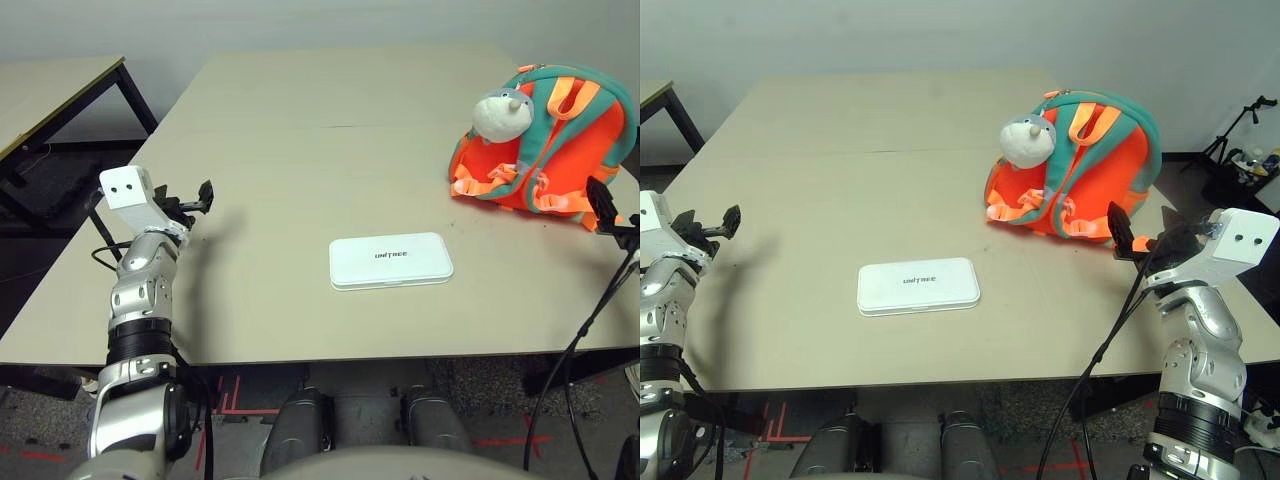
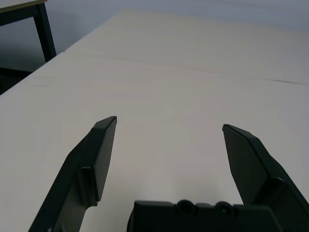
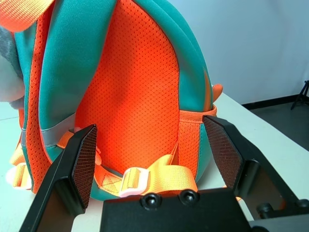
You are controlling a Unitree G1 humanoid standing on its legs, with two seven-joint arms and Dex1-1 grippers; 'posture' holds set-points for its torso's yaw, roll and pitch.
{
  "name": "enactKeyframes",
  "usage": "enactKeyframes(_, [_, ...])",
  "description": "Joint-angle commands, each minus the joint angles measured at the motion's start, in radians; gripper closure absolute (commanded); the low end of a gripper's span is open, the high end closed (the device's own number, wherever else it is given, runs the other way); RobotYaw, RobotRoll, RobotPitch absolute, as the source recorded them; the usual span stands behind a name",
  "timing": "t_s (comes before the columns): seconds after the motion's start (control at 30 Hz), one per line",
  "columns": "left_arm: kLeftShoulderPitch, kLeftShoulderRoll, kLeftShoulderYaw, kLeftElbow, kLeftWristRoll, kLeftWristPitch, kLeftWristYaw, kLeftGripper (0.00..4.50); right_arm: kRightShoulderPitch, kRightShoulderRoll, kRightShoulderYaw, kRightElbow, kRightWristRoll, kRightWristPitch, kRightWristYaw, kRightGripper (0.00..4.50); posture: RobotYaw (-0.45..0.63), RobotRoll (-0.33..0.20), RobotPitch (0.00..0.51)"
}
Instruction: Put the pencil case into the backpack and zip it.
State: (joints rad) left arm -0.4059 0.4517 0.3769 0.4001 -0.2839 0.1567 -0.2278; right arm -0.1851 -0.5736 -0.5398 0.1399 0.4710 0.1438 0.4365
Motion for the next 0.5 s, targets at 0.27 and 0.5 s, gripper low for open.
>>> enactKeyframes(0.27, [-0.023, 0.015, -0.021, -0.074, -0.030, 0.090, -0.047, 0.00, -0.077, -0.100, 0.000, 0.018, 0.014, 0.058, 0.046, 0.01, -0.05, 0.000, 0.050])
enactKeyframes(0.5, [-0.030, 0.167, 0.006, -0.336, -0.374, 0.677, -0.267, 0.00, -0.004, -0.264, -0.036, -0.209, 0.322, 0.720, 0.051, 0.16, -0.01, 0.000, 0.041])
